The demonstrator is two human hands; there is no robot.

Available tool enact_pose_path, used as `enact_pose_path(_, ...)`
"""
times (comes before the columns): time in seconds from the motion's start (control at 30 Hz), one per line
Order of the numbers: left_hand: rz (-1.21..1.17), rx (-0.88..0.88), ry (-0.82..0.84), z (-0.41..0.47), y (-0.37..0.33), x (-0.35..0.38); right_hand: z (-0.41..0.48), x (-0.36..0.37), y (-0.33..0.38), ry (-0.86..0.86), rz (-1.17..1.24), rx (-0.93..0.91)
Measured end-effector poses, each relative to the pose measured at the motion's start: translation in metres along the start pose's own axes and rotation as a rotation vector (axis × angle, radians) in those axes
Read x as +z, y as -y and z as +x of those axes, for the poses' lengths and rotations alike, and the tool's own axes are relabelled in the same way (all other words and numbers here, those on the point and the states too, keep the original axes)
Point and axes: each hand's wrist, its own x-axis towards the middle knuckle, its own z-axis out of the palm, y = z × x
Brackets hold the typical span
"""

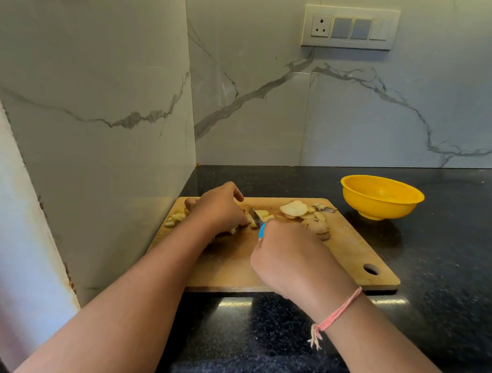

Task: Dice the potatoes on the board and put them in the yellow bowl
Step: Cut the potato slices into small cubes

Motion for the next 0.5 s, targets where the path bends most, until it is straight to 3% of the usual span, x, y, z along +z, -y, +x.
enact_pose_path(0.5,0.018,-0.008,-0.059,-0.008,-0.004,0.001,-0.010,-0.008,-0.007,0.004,-0.083,-0.099)
